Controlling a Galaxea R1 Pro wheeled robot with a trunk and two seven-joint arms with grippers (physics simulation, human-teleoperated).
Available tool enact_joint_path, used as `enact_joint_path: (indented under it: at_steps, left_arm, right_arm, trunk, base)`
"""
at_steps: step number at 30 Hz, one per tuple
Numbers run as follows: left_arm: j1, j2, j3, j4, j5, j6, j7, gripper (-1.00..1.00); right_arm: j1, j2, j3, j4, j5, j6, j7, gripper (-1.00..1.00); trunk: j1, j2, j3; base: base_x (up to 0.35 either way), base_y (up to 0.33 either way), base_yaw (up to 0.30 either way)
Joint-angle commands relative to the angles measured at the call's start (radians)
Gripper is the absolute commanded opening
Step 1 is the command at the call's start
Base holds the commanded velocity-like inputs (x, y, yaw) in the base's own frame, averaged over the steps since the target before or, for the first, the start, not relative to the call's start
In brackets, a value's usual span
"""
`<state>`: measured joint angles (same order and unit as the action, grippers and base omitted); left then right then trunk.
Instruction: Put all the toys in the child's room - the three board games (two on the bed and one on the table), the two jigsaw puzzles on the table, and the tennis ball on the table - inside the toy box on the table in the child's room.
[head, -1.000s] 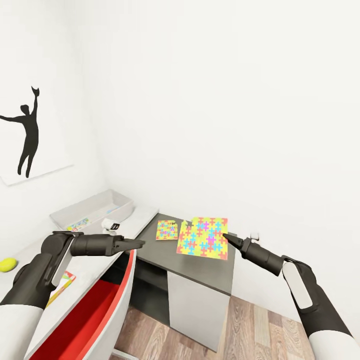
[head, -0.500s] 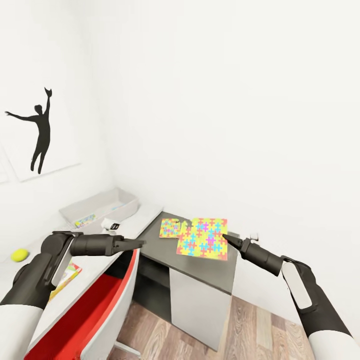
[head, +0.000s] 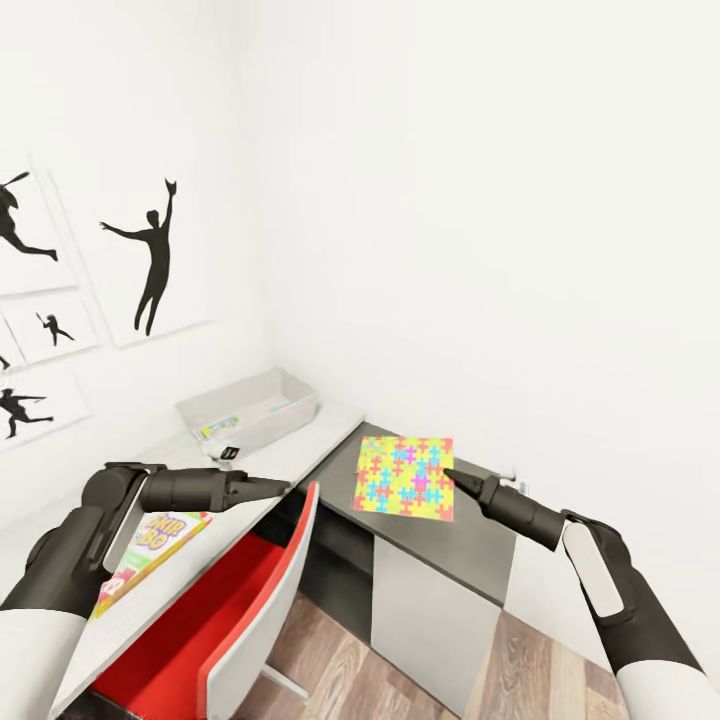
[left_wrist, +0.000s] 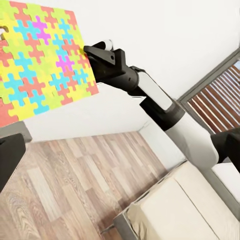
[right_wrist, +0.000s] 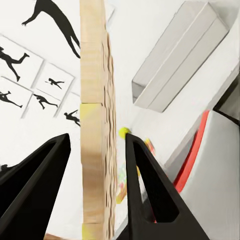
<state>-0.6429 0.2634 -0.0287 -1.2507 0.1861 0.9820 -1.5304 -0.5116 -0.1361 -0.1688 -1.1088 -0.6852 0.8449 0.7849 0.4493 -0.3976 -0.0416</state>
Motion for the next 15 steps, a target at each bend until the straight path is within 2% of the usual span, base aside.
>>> enact_joint_path:
  at_steps: [1,4,7,10,15]
  left_arm:
    - [-0.001,0.001,-0.002,0.0,0.002,0.011,-0.002,1.0]
    - [-0.001,0.004,0.0,0.0,0.002,0.011,-0.002,1.0]
    - [0.0,0.023,0.0,0.0,0.002,0.012,-0.002,1.0]
    - [0.001,0.038,0.0,0.0,0.003,0.012,-0.003,1.0]
    - [0.009,0.046,0.001,0.0,0.003,0.013,-0.003,1.0]
  right_arm:
    - [-0.001,0.001,0.0,-0.011,0.0,0.008,0.002,-1.0]
    - [-0.001,0.01,0.03,-0.039,0.0,0.018,-0.011,-1.0]
    - [-0.007,0.017,0.063,-0.05,-0.009,0.036,-0.035,-1.0]
    - [-0.014,0.018,0.069,-0.084,-0.009,0.105,-0.045,-1.0]
    - [-0.012,0.015,0.068,-0.114,-0.01,0.138,-0.046,-1.0]
  trunk:
    - [0.001,-0.002,-0.002]
    - [0.001,-0.002,-0.002]
    - [0.001,-0.002,-0.002]
    - [0.001,-0.002,-0.002]
    - [0.001,-0.002,-0.003]
  base:
    - [0.0,0.0,0.287]
    - [0.0,0.0,0.287]
    - [0.0,0.0,0.287]
    - [0.0,0.0,0.287]
    - [0.0,0.0,0.287]
